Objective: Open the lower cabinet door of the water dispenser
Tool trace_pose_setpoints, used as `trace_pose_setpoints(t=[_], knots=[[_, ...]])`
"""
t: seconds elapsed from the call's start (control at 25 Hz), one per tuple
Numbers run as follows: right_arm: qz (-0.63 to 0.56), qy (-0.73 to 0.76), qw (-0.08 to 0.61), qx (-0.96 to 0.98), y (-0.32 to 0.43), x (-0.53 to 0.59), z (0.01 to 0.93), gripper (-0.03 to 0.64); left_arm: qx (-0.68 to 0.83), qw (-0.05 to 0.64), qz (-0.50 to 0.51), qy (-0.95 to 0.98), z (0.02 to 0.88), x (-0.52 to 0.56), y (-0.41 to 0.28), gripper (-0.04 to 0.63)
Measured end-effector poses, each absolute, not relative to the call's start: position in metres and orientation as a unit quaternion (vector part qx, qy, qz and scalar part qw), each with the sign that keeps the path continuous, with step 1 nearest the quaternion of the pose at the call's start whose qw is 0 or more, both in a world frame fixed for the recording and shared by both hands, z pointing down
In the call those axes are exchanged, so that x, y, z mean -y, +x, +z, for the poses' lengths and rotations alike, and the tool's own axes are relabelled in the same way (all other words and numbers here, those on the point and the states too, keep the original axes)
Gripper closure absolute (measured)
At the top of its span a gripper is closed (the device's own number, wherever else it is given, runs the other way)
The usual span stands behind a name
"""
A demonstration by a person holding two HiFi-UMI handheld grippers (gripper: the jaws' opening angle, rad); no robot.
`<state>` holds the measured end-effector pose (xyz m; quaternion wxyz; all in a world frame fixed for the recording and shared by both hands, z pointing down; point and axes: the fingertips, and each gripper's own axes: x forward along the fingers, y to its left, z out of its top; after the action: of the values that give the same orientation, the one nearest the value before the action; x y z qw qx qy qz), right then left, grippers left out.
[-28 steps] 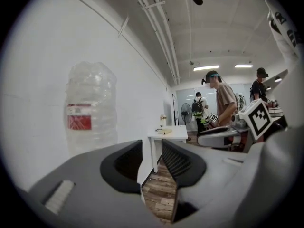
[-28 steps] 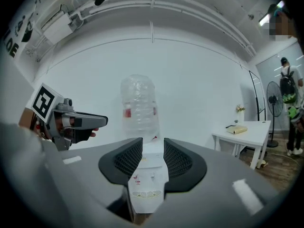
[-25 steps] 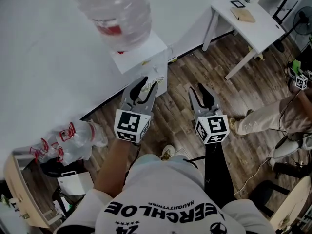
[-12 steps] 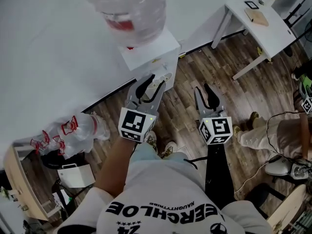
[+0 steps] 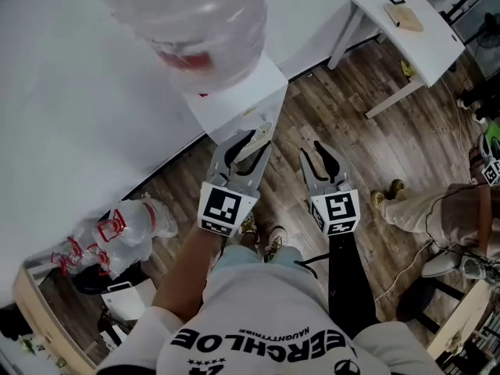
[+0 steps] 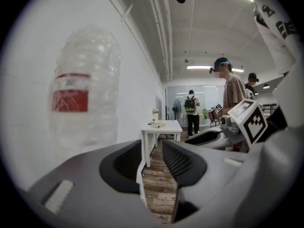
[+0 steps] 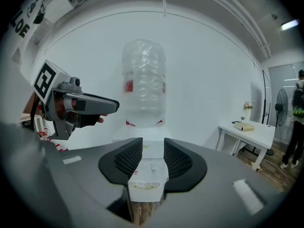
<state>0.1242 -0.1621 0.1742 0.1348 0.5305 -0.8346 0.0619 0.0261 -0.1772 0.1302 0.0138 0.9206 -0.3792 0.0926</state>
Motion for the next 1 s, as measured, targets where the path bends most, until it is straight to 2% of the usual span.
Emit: trace_pose_setpoints(t=[0.24, 0.48, 1.0], knots=[[0.054, 0.519, 0.187, 0.832, 0.101, 0.172, 0.211, 0.495, 0.346, 0.033, 0.100, 0.932, 0.162, 0.198, 0.024, 0.451], [0.048, 0.504, 0.209, 0.836, 0.093, 0.192, 0.244, 0.495, 0.328, 0.047, 0.106, 0.938, 0.193, 0.214, 0.030, 0.451], [0.115, 0.424, 0.250, 0.863, 0.125, 0.221, 0.375, 0.495, 0.353, 0.063, 0.154, 0.921, 0.281, 0.240, 0.067, 0.449]])
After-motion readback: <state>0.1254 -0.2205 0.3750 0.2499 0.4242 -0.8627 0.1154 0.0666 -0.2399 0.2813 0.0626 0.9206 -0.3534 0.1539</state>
